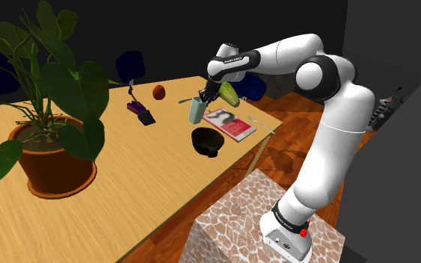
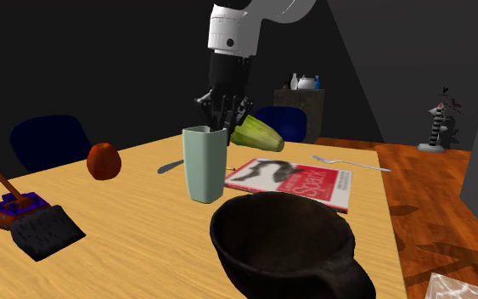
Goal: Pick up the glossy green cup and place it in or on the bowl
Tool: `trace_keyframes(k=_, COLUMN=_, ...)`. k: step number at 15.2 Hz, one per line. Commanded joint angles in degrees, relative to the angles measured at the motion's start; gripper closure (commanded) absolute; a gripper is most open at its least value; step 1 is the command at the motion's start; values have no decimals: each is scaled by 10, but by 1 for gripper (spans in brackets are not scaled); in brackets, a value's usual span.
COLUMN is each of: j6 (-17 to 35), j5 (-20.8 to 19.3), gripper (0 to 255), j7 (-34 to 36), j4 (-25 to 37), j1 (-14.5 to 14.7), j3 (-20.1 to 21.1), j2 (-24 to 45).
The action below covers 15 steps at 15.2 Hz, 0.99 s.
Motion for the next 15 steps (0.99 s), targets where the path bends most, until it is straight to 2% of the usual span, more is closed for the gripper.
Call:
trace_keyframes(k=1, j6=-14, j5=-2, gripper=255, j7=2, j4=9, j1=0, j3=-1, j2=-6)
trace_keyframes(k=15, j6=-112, j5=-13, gripper=255, j7=10, j4=76, j1=2, j3=-4, j2=-37)
